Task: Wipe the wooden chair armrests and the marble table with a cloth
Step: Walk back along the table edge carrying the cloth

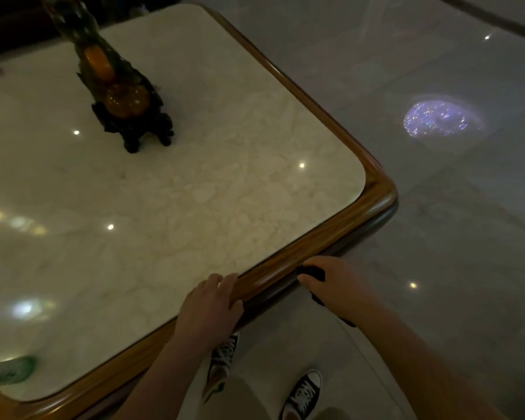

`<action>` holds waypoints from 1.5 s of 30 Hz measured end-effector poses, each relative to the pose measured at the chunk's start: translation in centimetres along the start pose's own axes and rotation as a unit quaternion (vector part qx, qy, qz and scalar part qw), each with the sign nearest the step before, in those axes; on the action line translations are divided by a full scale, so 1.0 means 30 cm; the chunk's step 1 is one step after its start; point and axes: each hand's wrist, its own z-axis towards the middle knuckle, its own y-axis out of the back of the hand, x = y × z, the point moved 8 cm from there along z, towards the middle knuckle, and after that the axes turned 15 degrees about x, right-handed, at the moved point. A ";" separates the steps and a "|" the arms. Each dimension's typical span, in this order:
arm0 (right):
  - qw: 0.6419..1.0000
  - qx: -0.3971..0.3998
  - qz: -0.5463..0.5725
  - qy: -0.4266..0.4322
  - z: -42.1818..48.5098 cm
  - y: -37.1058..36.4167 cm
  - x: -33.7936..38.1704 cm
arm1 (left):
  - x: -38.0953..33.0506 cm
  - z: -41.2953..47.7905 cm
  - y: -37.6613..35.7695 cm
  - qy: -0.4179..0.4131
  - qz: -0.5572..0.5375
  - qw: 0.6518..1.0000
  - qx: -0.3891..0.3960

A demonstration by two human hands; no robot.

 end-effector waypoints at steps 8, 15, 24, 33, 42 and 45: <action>0.998 0.049 0.031 -0.036 0.394 -0.170 0.076 | 0.299 0.305 -0.033 -0.015 0.030 0.999 0.031; 0.998 0.032 -0.001 -0.058 0.801 -0.271 0.104 | 0.477 0.643 -0.139 -0.014 0.033 0.998 0.046; 0.995 -0.067 -0.063 0.046 1.227 -0.345 0.082 | 0.649 0.989 -0.337 0.059 0.051 0.997 -0.008; 0.996 -0.042 -0.066 0.053 1.378 -0.458 0.025 | 0.698 1.057 -0.484 0.057 0.058 0.997 -0.017; 0.992 -0.079 -0.083 0.052 1.312 -0.420 0.015 | 0.703 1.059 -0.493 0.054 0.060 0.997 -0.019; 0.993 -0.074 -0.077 0.044 1.298 -0.408 0.022 | 0.695 1.057 -0.481 0.059 0.060 0.996 -0.009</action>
